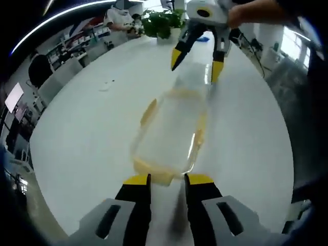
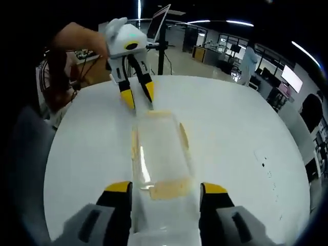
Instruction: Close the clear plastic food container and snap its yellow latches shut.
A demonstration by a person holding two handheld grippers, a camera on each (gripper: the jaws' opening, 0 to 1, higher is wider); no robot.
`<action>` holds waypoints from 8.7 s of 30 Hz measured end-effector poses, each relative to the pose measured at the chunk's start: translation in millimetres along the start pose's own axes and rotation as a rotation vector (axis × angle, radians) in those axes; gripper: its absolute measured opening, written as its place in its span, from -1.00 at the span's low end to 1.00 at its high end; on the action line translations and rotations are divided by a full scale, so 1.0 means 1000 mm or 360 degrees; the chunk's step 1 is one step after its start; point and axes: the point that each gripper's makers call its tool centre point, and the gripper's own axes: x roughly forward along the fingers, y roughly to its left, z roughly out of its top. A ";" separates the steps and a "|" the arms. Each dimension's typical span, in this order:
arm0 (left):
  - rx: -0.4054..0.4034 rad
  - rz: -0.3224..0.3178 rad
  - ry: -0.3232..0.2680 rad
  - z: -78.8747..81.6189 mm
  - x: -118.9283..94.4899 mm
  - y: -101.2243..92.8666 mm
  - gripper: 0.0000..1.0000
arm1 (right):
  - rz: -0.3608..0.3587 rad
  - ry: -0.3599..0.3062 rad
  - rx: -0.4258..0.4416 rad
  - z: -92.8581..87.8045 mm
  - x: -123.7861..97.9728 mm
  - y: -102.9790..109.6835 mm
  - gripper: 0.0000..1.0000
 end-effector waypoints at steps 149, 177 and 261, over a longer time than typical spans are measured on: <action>0.0426 -0.0267 0.0247 0.127 0.030 -0.034 -0.28 | 0.0140 0.0415 -0.0287 -0.080 -0.090 -0.016 -0.27; 0.0450 -0.0297 0.0228 0.166 0.067 -0.054 -0.28 | 0.0126 0.0506 -0.0233 -0.127 -0.122 -0.022 -0.27; 0.0425 -0.0476 0.0327 0.151 0.085 -0.087 -0.27 | 0.0200 0.0717 -0.0219 -0.154 -0.116 0.007 -0.27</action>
